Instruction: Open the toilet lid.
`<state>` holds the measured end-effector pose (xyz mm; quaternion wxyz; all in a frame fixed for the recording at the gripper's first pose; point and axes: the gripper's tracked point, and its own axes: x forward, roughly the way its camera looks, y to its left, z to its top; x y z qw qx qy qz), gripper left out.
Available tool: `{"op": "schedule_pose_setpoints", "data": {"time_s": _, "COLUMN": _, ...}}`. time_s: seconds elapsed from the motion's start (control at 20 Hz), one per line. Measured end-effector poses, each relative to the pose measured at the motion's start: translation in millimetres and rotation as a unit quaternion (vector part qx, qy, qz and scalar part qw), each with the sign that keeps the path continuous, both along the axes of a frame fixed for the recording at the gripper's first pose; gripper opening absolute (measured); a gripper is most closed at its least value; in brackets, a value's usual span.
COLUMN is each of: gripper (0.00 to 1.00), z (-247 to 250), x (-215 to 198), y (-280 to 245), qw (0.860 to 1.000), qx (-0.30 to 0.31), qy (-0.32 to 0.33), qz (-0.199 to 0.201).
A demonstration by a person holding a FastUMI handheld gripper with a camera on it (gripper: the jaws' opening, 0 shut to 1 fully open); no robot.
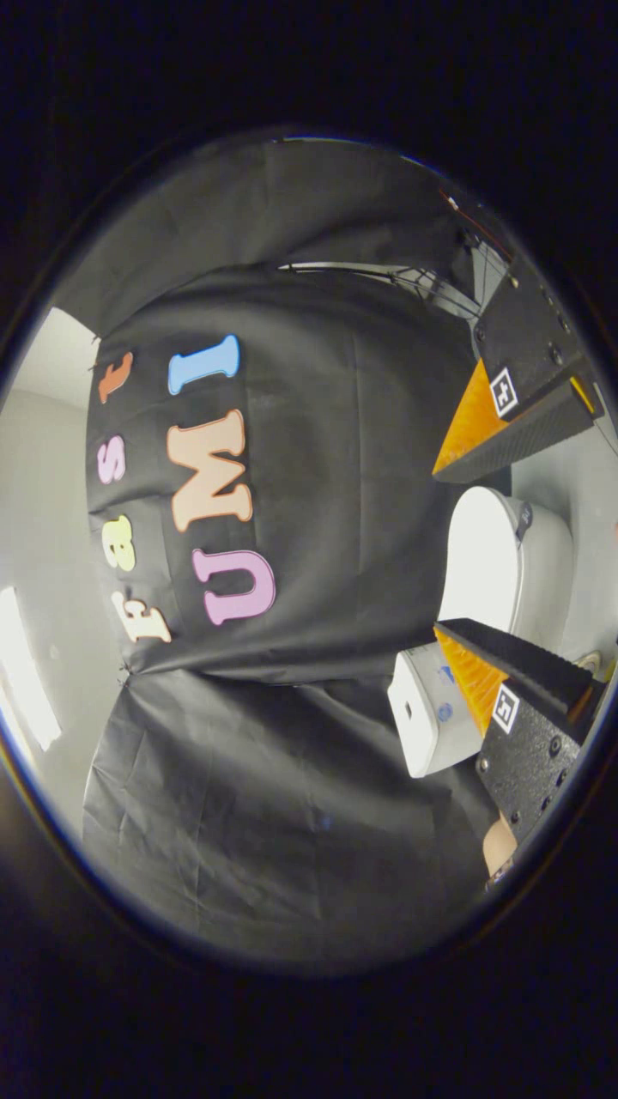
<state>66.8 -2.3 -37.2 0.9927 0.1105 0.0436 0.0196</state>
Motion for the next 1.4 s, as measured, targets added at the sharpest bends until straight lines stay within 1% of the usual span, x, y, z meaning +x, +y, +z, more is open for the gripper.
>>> {"op": "schedule_pose_setpoints", "data": {"time_s": 0.1, "gripper": 0.96, "z": -5.4, "x": 19.2, "y": -3.7, "qw": 0.999, "qx": 0.035, "qy": 0.009, "qz": 0.015}}
{"op": "schedule_pose_setpoints", "data": {"time_s": 0.2, "gripper": 0.96, "z": -14.3, "x": 39.8, "y": -14.9, "qw": 0.997, "qx": 0.078, "qy": 0.019, "qz": 0.018}}
{"op": "schedule_pose_setpoints", "data": {"time_s": 0.3, "gripper": 0.97, "z": -33.0, "x": 60.1, "y": -25.4, "qw": 0.99, "qx": 0.129, "qy": 0.045, "qz": 0.021}}
{"op": "schedule_pose_setpoints", "data": {"time_s": 0.4, "gripper": 0.96, "z": -56.6, "x": 79.7, "y": -39.0, "qw": 0.98, "qx": 0.179, "qy": 0.082, "qz": 0.013}}
{"op": "schedule_pose_setpoints", "data": {"time_s": 0.5, "gripper": 0.96, "z": -83.4, "x": 96.7, "y": -49.1, "qw": 0.968, "qx": 0.223, "qy": 0.116, "qz": 0.011}}
{"op": "schedule_pose_setpoints", "data": {"time_s": 0.7, "gripper": 0.95, "z": -128.3, "x": 129.4, "y": -54.6, "qw": 0.94, "qx": 0.304, "qy": 0.151, "qz": 0.017}}
{"op": "schedule_pose_setpoints", "data": {"time_s": 0.85, "gripper": 0.9, "z": -167.3, "x": 163.4, "y": -53.1, "qw": 0.923, "qx": 0.331, "qy": 0.195, "qz": 0.012}}
{"op": "schedule_pose_setpoints", "data": {"time_s": 1.0, "gripper": 0.85, "z": -210.2, "x": 186.0, "y": -42.5, "qw": 0.898, "qx": 0.369, "qy": 0.239, "qz": 0.01}}
{"op": "schedule_pose_setpoints", "data": {"time_s": 1.05, "gripper": 0.85, "z": -225.1, "x": 193.9, "y": -39.1, "qw": 0.89, "qx": 0.38, "qy": 0.251, "qz": 0.007}}
{"op": "schedule_pose_setpoints", "data": {"time_s": 1.2, "gripper": 0.85, "z": -263.2, "x": 206.9, "y": -30.3, "qw": 0.868, "qx": 0.407, "qy": 0.286, "qz": -0.003}}
{"op": "schedule_pose_setpoints", "data": {"time_s": 1.35, "gripper": 0.85, "z": -291.5, "x": 212.0, "y": -16.7, "qw": 0.848, "qx": 0.433, "qy": 0.306, "qz": 0.005}}
{"op": "schedule_pose_setpoints", "data": {"time_s": 1.4, "gripper": 0.82, "z": -295.4, "x": 214.6, "y": -12.6, "qw": 0.842, "qx": 0.445, "qy": 0.305, "qz": 0.01}}
